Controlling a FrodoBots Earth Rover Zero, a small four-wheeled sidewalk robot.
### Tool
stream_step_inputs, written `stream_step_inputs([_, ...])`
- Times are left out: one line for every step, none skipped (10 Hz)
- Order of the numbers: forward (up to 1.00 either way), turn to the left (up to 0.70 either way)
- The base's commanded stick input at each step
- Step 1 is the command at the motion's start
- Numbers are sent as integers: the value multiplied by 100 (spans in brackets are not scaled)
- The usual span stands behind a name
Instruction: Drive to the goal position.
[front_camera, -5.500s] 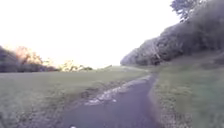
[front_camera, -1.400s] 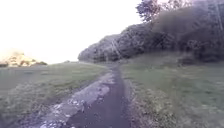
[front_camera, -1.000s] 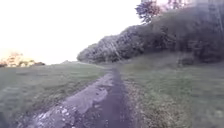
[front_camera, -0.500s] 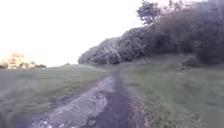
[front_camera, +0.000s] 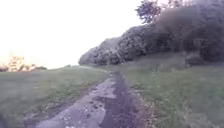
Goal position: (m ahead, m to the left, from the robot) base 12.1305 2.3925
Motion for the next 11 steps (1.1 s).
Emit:
stream_step_inputs([70,0])
stream_step_inputs([70,0])
stream_step_inputs([70,0])
stream_step_inputs([70,0])
stream_step_inputs([70,0])
stream_step_inputs([70,0])
stream_step_inputs([70,0])
stream_step_inputs([70,0])
stream_step_inputs([70,0])
stream_step_inputs([70,0])
stream_step_inputs([70,0])
